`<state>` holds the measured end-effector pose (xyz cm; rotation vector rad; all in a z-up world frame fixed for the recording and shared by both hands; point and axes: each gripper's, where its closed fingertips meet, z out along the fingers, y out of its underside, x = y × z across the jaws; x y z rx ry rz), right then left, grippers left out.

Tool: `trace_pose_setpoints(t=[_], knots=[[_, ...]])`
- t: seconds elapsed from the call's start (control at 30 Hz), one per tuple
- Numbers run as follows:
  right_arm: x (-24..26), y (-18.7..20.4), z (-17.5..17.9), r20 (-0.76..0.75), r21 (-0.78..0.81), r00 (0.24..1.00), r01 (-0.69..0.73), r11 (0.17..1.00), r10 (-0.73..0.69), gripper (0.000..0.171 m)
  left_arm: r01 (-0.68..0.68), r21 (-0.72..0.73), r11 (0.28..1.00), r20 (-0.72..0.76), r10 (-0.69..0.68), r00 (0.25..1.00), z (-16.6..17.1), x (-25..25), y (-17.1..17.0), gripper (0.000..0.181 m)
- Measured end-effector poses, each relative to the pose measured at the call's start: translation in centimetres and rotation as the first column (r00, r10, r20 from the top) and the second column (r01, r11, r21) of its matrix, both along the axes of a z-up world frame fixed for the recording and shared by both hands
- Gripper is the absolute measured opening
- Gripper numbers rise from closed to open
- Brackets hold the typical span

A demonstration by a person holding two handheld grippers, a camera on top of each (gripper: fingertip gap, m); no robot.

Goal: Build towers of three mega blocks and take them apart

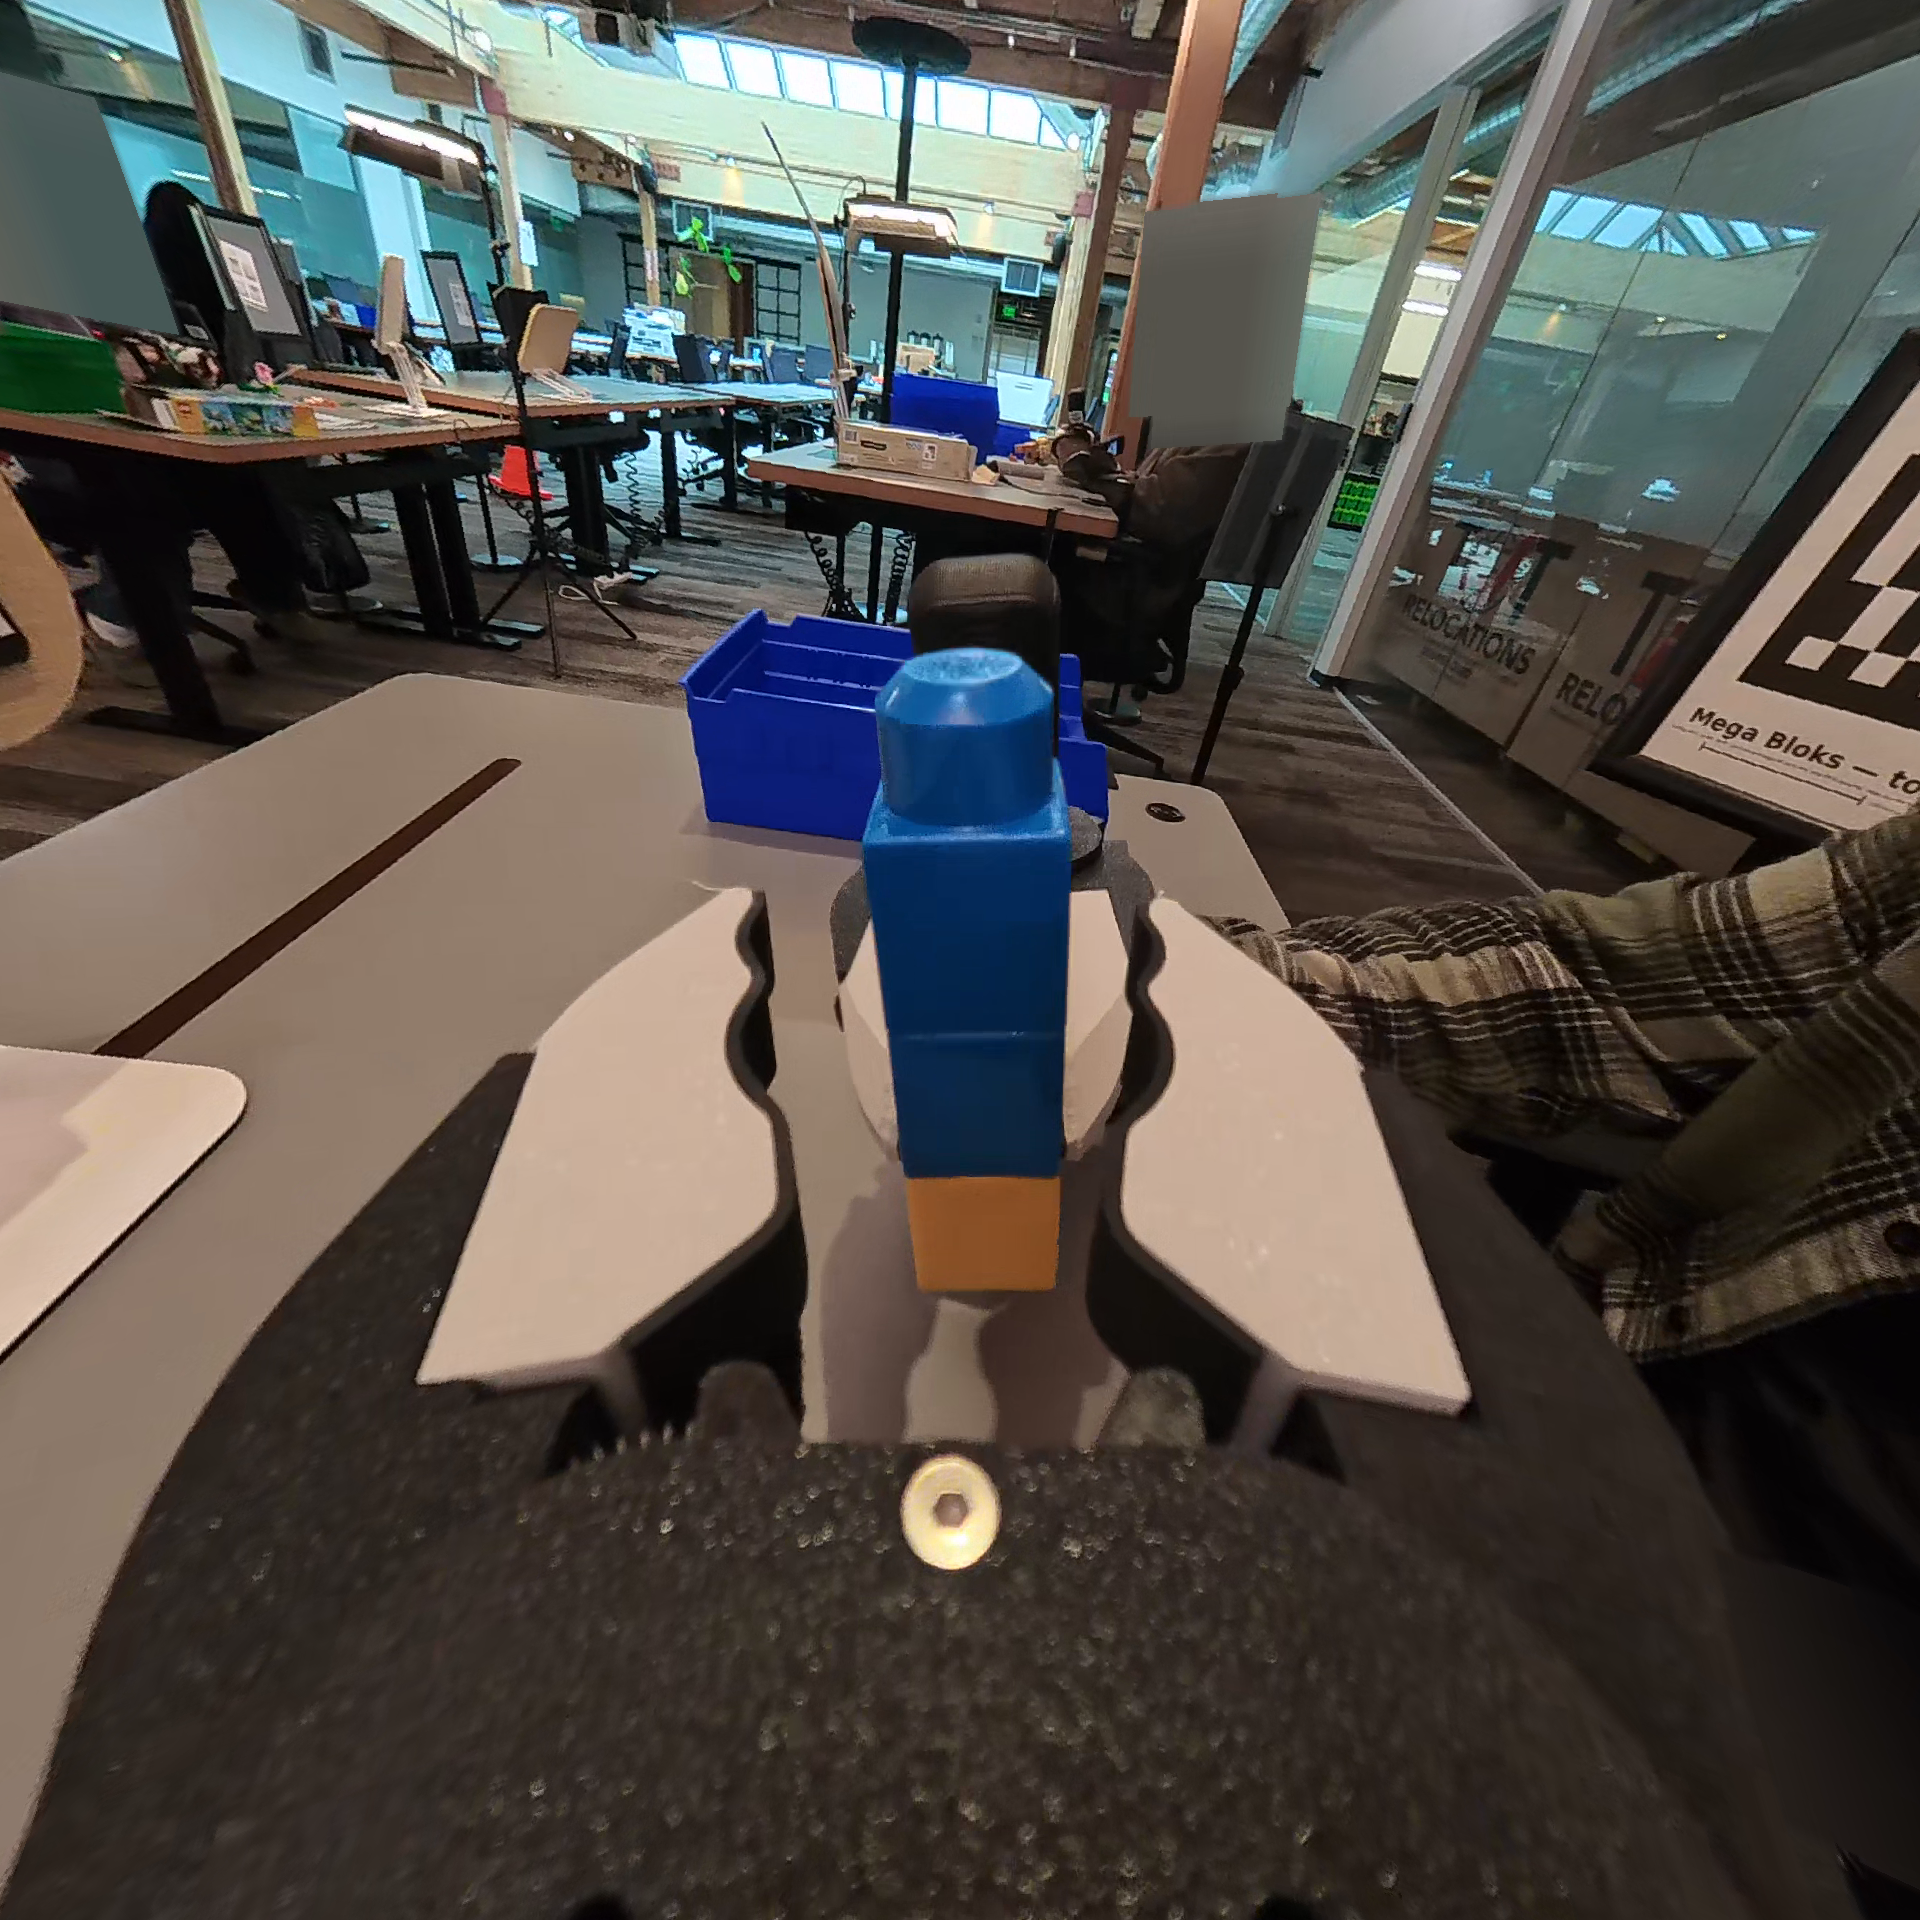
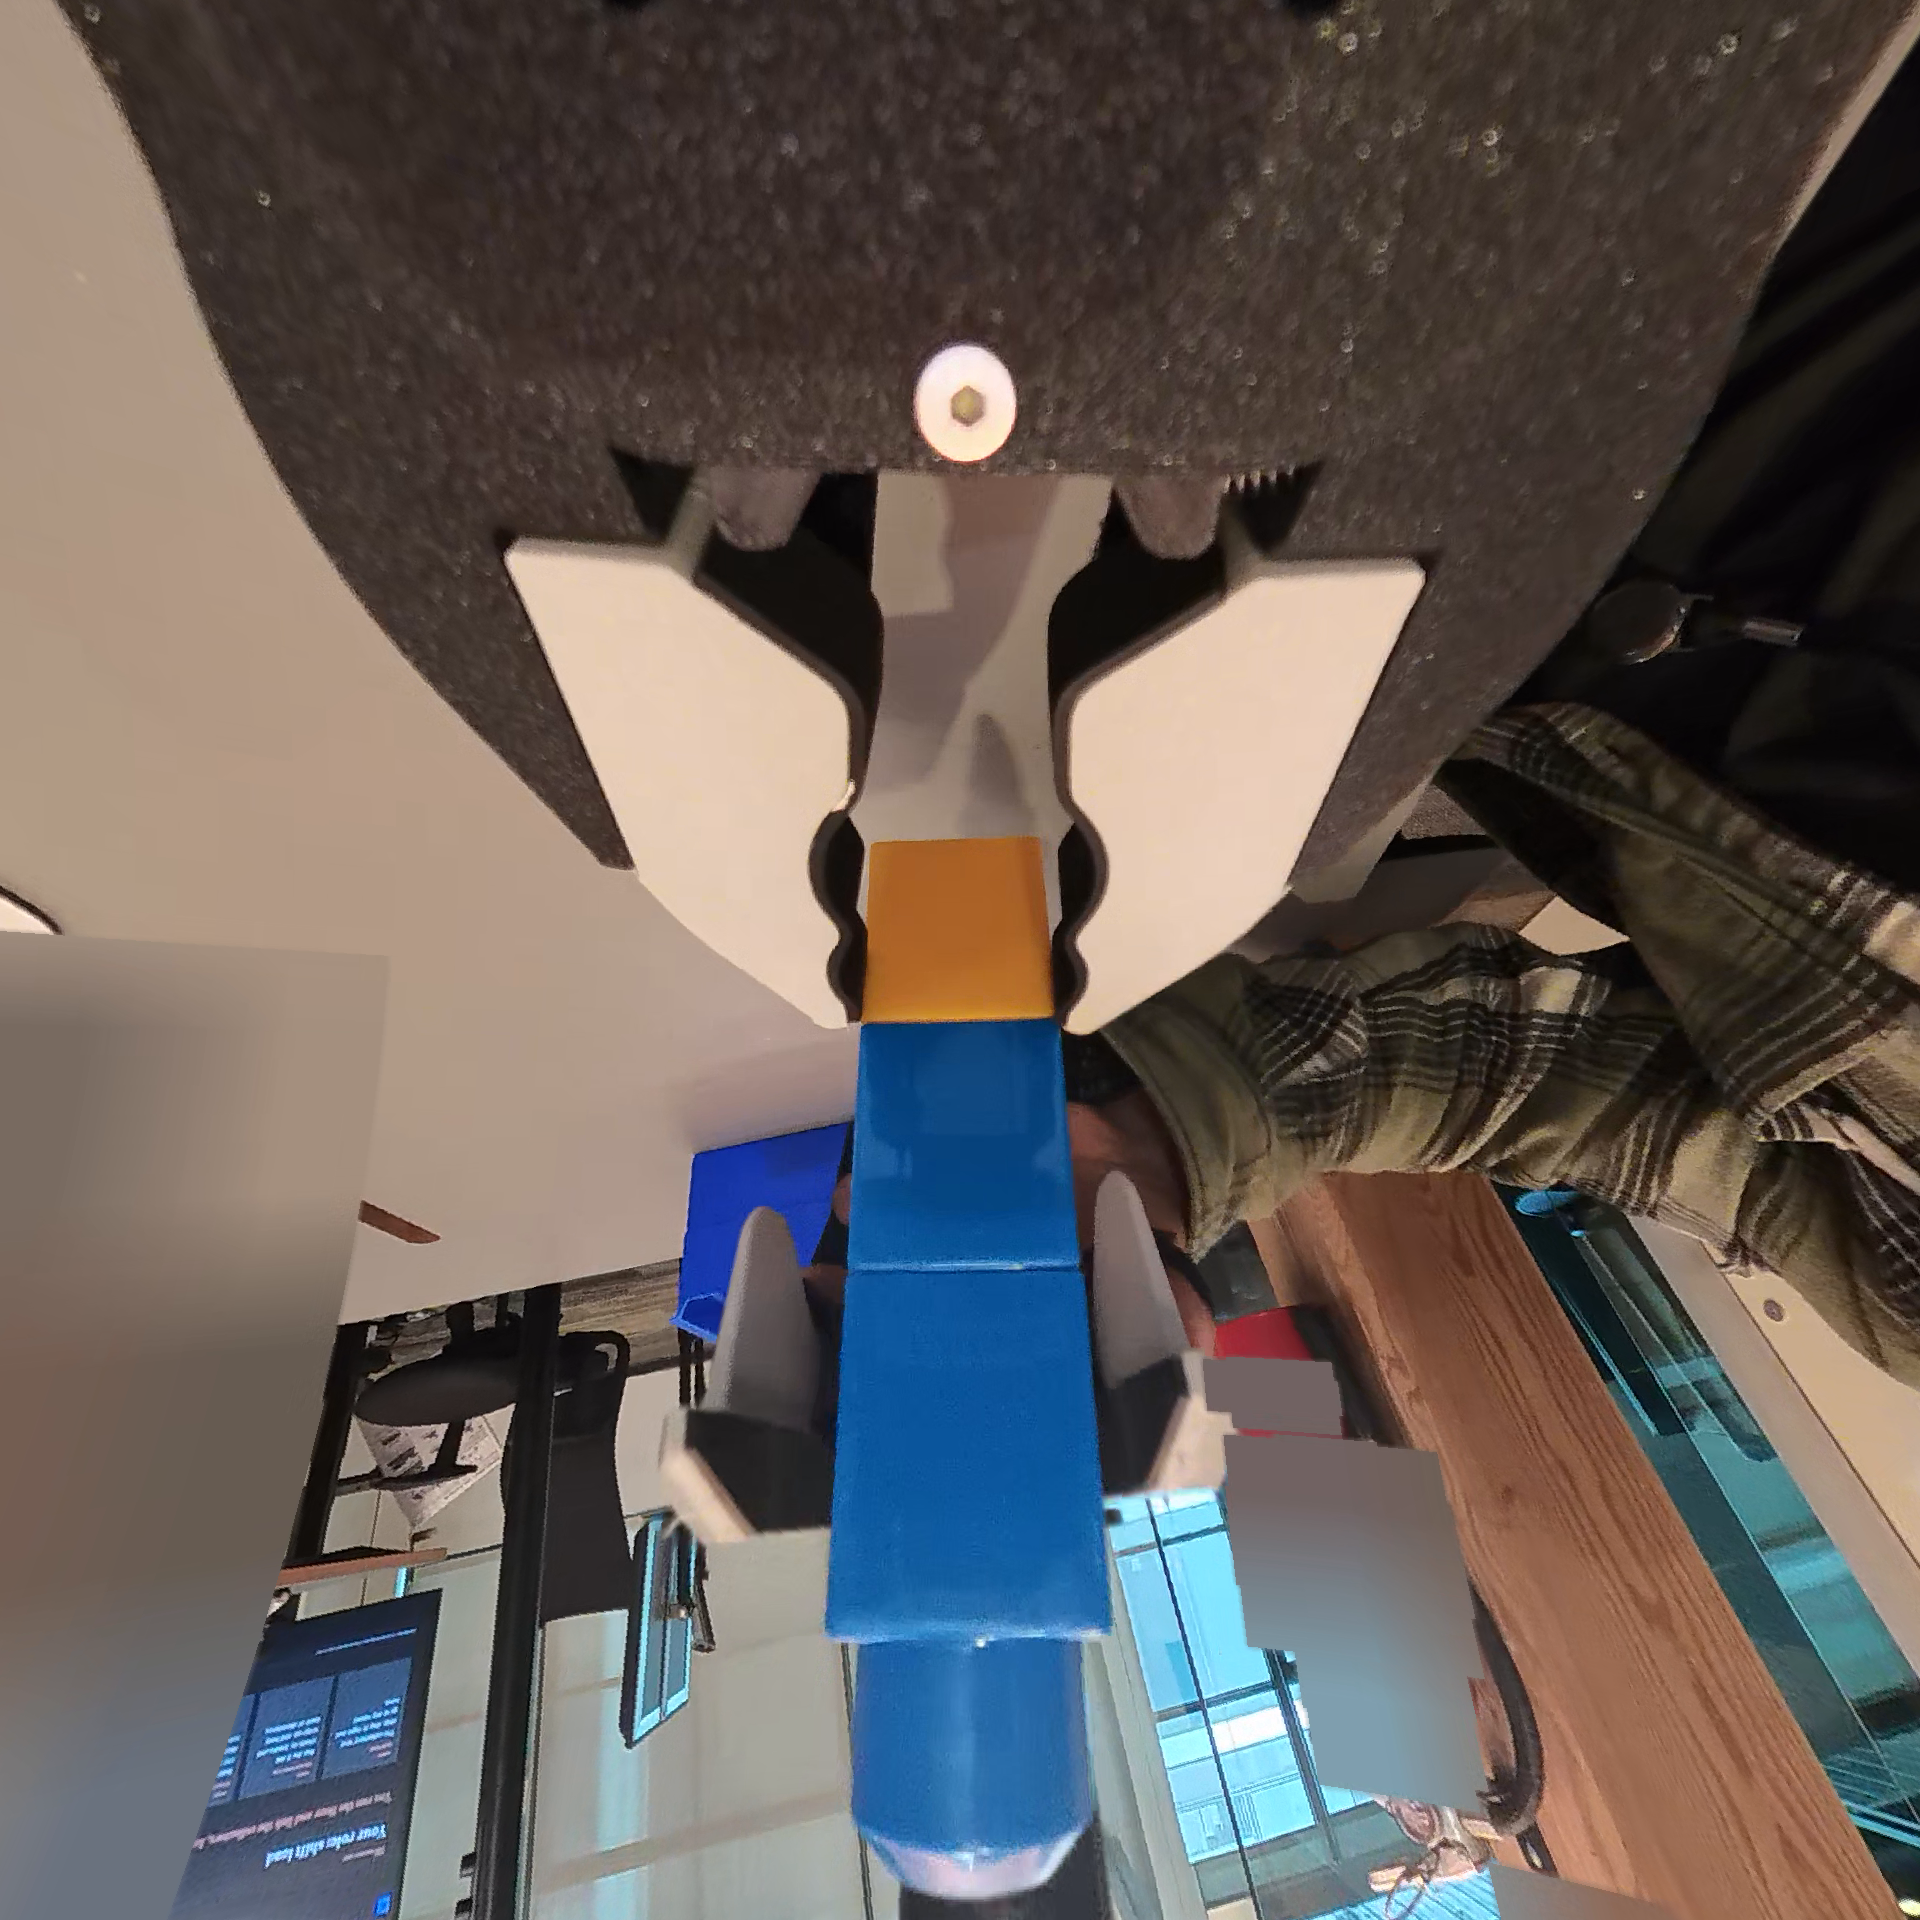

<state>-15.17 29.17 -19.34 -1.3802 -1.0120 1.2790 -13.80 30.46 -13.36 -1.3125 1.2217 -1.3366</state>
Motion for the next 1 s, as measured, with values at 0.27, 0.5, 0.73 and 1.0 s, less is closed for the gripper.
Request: trace_pose_setpoints(t=[0.27, 0.5, 0.73, 1.0], knots=[[1.0, 0.0, 0.6, -0.03, -0.001, 0.999, 0.017, 1.0, -0.017, 0.034, 0.013, -0.016, 1.0, -0.028, -0.013, 1.0, -1.5, 0.1, -0.6, 0.068], [1.1, -0.1, 1.2, -0.052, 0.001, 0.999, 0.014, 1.0, -0.014, 0.034, 0.036, -0.029, 0.999, -0.085, -0.038, 0.996, -4.0, 0.3, -1.4, 0.064], [1.2, -0.1, 1.8, -0.07, 0.002, 0.998, 0.01, 1.0, -0.01, 0.033, 0.052, -0.042, 0.998, -0.105, -0.056, 0.993, -5.2, 0.5, -1.6, 0.058], [0.9, -0.2, 2.1, -0.077, 0.003, 0.997, 0.002, 1.0, -0.002, 0.034, 0.049, -0.045, 0.998, -0.104, -0.053, 0.993, -5.7, 0.8, -1.6, 0.054]])
